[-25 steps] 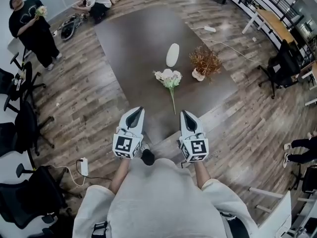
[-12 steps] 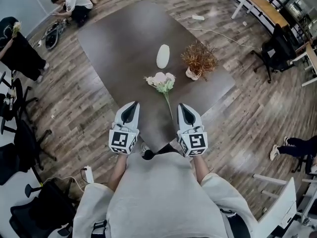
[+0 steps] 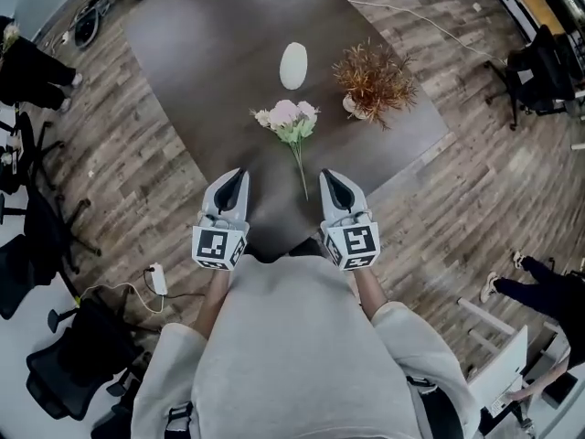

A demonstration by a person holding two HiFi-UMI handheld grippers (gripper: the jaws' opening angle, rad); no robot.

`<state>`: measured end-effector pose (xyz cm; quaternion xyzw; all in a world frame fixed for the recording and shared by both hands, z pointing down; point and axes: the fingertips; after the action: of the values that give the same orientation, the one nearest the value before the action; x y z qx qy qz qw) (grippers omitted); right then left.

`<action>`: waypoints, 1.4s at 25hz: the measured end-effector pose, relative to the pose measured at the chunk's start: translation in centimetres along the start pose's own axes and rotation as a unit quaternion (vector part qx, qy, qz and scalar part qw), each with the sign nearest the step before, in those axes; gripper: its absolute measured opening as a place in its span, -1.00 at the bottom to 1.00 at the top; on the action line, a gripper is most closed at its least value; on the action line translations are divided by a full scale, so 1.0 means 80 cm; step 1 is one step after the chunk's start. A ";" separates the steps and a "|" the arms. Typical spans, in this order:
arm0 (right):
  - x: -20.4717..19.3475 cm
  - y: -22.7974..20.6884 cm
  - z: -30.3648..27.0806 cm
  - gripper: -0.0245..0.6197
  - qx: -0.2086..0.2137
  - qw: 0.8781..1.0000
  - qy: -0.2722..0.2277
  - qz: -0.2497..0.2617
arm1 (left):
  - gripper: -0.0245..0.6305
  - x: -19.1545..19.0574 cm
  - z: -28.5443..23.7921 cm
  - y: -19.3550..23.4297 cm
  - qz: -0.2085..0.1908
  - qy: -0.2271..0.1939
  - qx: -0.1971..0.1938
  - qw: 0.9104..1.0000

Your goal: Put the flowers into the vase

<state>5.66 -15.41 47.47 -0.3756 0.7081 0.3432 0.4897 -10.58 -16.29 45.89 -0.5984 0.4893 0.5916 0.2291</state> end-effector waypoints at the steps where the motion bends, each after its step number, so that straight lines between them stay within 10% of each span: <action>1: -0.009 -0.001 -0.004 -0.93 0.001 1.000 0.009 -0.004 | -0.90 -0.008 -0.004 0.003 0.001 0.003 0.001 1.000; 12: -0.137 0.028 -0.032 -0.92 0.033 0.985 0.166 -0.031 | -0.90 -0.103 -0.029 0.050 0.040 0.089 0.005 0.995; 16: -0.183 0.052 -0.051 -0.17 0.081 0.964 0.250 -0.038 | -0.90 -0.110 -0.034 0.057 0.049 0.096 0.002 0.994; 20: -0.198 0.055 -0.083 -0.05 0.091 0.953 0.290 -0.020 | -0.90 -0.102 -0.037 0.068 0.049 0.092 0.001 0.995; 35: -0.250 0.030 -0.196 -0.50 0.081 0.915 0.396 0.003 | -0.90 -0.088 -0.014 0.110 0.057 0.083 0.029 0.994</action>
<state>1.51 -23.74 71.24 -0.4377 0.8703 0.1090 0.1976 -16.28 -18.72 55.32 -0.6098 0.5568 0.5376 0.1706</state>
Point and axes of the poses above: the fingertips, and each gripper's own axes: z backward along the fingers, y to its left, x out of its top, and after that the axes turned 15 degrees about z, right-handed
